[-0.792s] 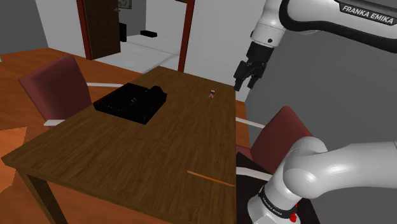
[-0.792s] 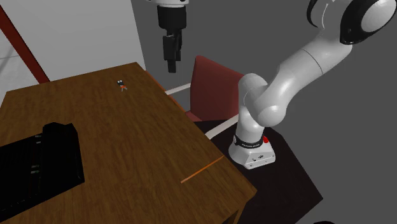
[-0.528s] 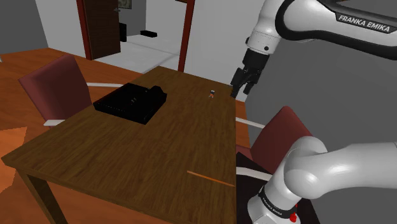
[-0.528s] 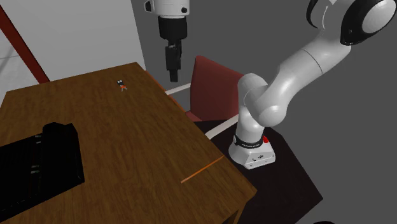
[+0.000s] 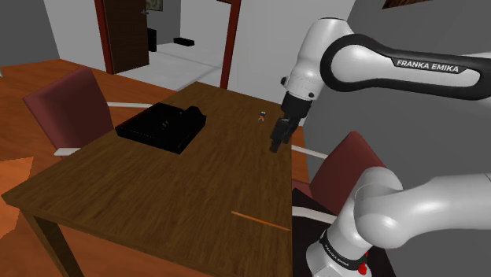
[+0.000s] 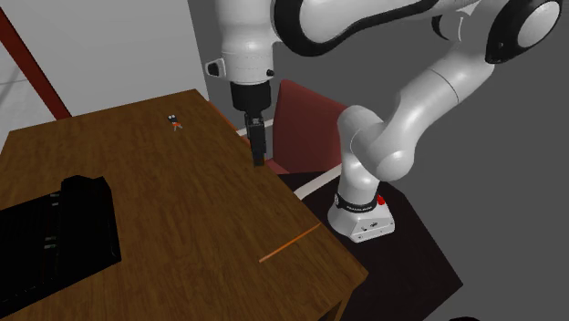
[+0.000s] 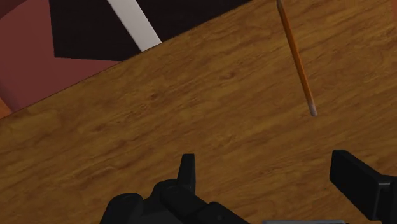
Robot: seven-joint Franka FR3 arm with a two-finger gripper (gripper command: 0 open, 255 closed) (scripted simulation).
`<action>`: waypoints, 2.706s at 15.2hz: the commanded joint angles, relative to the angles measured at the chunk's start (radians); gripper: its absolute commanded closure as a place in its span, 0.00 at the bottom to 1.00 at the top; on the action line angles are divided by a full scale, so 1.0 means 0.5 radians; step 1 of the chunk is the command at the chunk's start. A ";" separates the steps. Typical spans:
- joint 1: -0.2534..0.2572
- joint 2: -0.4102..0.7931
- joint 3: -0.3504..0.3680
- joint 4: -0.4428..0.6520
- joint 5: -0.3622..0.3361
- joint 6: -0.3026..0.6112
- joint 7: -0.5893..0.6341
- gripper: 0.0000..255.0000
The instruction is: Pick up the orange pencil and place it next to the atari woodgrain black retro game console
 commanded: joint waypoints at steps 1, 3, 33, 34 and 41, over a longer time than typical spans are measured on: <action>0.064 0.024 0.009 -0.094 0.046 0.108 -0.064 0.00; 0.134 0.035 0.025 -0.190 0.098 0.207 -0.121 0.00; 0.603 0.373 0.152 -0.699 0.493 1.023 -0.451 1.00; 0.603 0.373 0.152 -0.699 0.493 1.023 -0.451 1.00; 0.588 0.302 0.152 -0.653 0.466 0.909 -0.421 1.00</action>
